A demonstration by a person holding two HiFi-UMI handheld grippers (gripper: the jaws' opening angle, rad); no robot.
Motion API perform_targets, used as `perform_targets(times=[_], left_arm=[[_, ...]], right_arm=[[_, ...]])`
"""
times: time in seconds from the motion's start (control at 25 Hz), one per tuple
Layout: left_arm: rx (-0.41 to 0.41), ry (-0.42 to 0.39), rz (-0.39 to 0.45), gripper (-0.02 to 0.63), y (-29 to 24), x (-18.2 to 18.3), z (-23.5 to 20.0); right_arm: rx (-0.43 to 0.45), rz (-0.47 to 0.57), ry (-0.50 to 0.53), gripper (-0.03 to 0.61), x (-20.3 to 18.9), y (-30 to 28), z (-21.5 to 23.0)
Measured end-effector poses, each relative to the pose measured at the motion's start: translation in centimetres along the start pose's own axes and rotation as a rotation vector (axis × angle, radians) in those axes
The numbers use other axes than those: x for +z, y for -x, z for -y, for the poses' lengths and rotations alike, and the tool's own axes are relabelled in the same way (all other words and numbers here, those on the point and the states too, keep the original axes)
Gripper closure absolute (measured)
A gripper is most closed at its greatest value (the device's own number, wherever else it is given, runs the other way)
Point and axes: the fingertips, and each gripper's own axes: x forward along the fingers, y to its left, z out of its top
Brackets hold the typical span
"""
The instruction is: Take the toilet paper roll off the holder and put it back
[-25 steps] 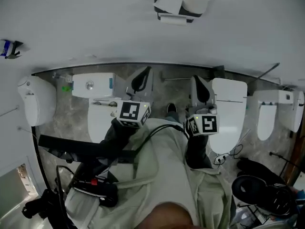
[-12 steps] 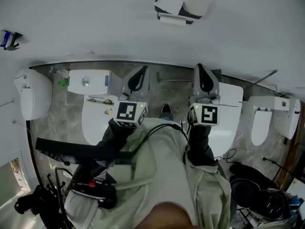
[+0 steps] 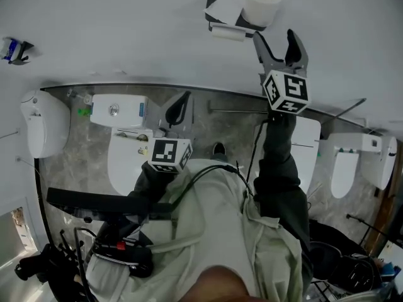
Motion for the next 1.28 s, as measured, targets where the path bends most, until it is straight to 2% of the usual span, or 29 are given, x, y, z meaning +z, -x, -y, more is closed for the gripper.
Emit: perform_targets(times=[0.12,0.24,0.44,0.6,0.76,0.96,1.16,1.28], left_arm=[[0.006,-0.001,-0.002,0.607,0.2,0.0,-0.4],[0.016,0.0,-0.004,0.607,0.3,-0.1,-0.9],[0.026,0.0,-0.003,0.607,0.5,0.1,-1.5],[0.033,0.004,-0.007,0.607,0.4,0.1,-1.9],[0.044,0.007,-0.011,0.607,0.3,0.0,-2.2],[0.061,0.007,-0.002,0.607,0.5,0.2,-2.8],[0.091,0.01,0.011,0.607,0.9,0.6,-3.7],[0.102,0.013,0.015,0.607,1.0,0.6,-4.2]], right_arm=[[0.008,-0.03,0.007,0.164,0.9,-3.6,0.8],[0.02,-0.081,0.003,0.135,0.3,-6.2,0.9],[0.03,-0.141,-0.011,0.132,-1.1,-8.9,0.9],[0.038,-0.186,0.056,0.132,-1.8,-11.4,0.4],[0.043,-0.139,0.066,0.132,-1.5,-11.9,0.2],[0.041,-0.135,0.061,0.132,-1.4,-12.0,0.0],[0.017,0.03,0.01,0.132,2.8,-9.1,0.5],[0.028,0.055,0.02,0.132,4.2,-5.9,-0.5]])
